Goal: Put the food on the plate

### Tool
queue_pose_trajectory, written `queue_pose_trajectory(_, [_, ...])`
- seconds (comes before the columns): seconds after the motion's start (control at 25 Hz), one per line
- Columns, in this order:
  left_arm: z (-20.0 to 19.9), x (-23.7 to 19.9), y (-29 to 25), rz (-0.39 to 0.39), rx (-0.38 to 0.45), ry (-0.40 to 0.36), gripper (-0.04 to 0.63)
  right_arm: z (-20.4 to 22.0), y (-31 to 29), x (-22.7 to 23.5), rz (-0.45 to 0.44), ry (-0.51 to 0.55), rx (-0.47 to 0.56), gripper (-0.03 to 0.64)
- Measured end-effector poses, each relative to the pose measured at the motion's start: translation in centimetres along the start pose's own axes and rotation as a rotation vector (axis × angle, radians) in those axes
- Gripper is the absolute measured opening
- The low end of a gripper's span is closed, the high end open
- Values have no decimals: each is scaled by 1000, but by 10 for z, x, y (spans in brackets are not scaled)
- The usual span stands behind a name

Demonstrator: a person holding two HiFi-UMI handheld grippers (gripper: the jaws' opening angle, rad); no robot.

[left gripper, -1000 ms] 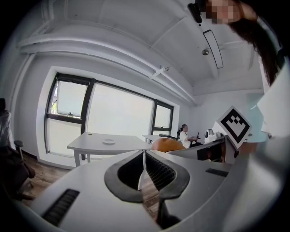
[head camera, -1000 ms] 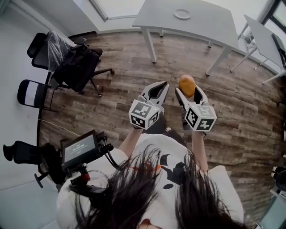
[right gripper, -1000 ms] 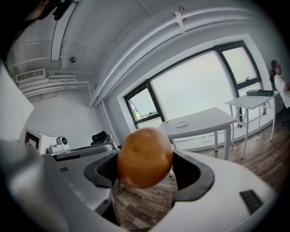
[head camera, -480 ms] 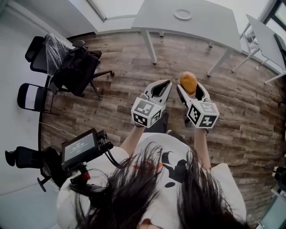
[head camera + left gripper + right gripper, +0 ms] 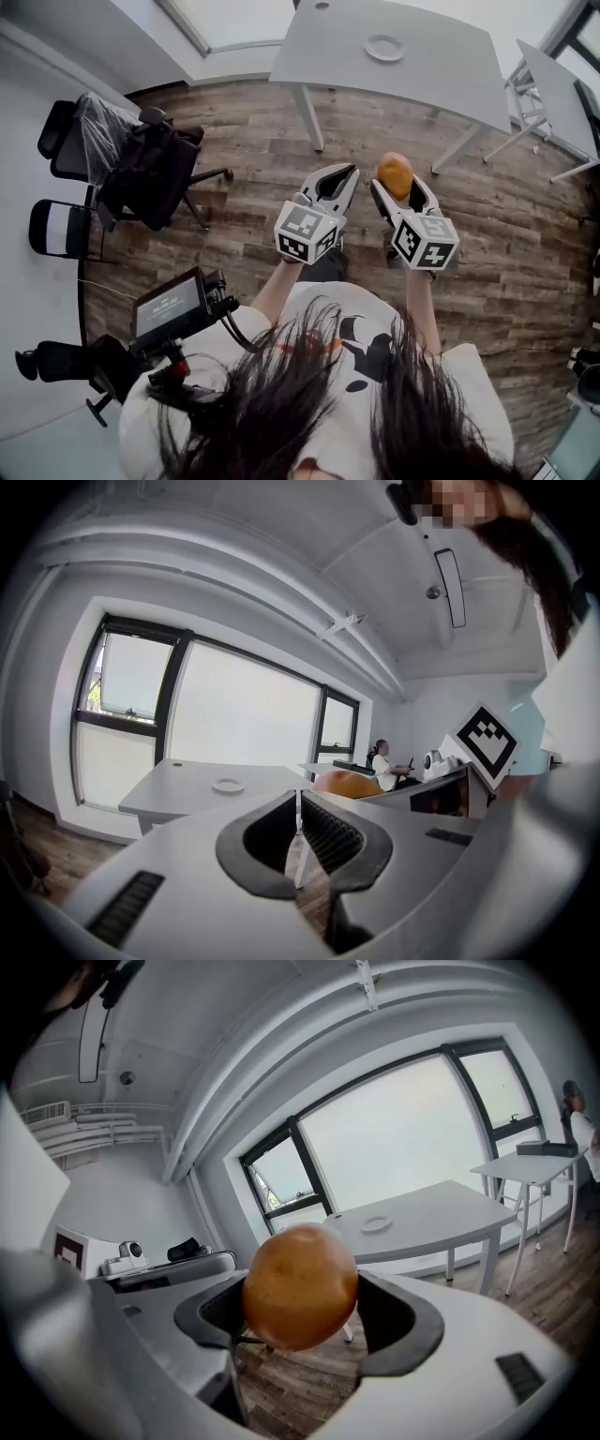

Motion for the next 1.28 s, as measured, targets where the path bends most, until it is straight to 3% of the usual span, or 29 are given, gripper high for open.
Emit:
queue_pose_trajectory(0.24, [-9,5,-2,19,22,-22,6,-2,7,3,15,-8,25,359])
queue_pose_trajectory(0.4, [-23,-83,-38,48,4,10,6,-42,-78,5,39,-27,-13,359])
queue_pose_trajectory(0.48, [-27,-101,-46,57,-1,8,6,-49,-95,6,46,-38,-14,359])
queue_pose_trajectory(1.28, [-36,-120,-81,113,-13,29,6,-68,-112,26,87,-63,-18,359])
Point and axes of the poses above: the fingertips, and each gripper's own axes: y backward along the fingers, x to its right, z out of its underside, the point moved 4 cm from there along y, backward along the fingers, and after that the axes turned 12 degrees about -x, right-handed, at the moved point
